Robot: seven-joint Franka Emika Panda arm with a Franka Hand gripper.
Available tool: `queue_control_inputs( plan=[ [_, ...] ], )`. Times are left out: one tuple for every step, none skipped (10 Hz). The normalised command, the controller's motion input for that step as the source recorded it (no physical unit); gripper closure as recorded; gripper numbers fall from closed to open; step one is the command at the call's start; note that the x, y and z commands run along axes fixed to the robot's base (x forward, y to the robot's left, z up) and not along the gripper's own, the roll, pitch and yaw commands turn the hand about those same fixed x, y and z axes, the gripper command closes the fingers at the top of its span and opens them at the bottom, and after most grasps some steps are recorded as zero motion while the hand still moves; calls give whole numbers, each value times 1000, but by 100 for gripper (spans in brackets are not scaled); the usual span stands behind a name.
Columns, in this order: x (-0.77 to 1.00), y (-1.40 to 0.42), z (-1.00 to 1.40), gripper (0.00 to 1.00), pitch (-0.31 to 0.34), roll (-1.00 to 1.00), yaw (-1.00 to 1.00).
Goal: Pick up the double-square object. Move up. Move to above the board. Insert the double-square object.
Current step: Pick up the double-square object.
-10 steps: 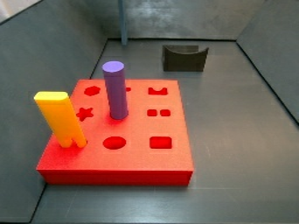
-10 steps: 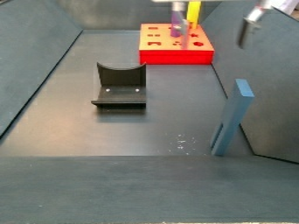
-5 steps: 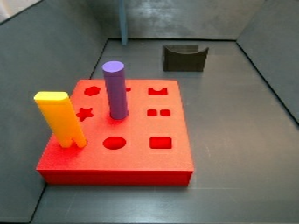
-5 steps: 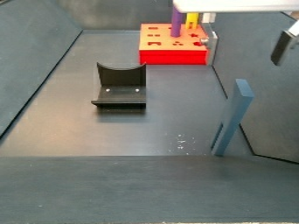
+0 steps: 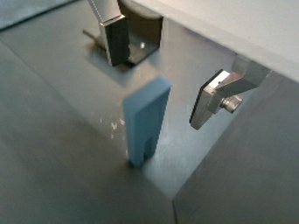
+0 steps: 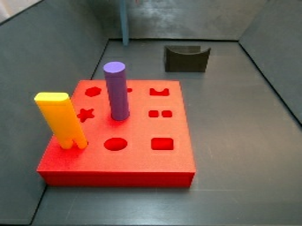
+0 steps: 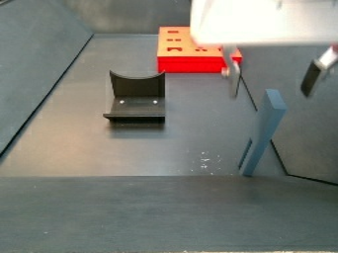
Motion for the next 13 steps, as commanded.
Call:
queue_control_inputs(
  plan=[
    [-137,291,-349,0,0,0,-77],
    [0,231,-309,0,0,-51,-86],
    [0,120,-263,0,0,-124,-103],
    [0,46,-251,0,-6,-167,-69],
    [0,0,-91,0,0,-84,-20],
    [-3,9,-14,0,-47,-61,0],
    [0,0,0,0,0,0,0],
    [0,0,0,100,0,0,0],
    [0,0,0,100,0,0,0],
    [0,0,0,100,0,0,0],
    [0,0,0,100,0,0,0],
    [0,0,0,100,0,0,0],
    [0,0,0,100,0,0,0]
  ],
)
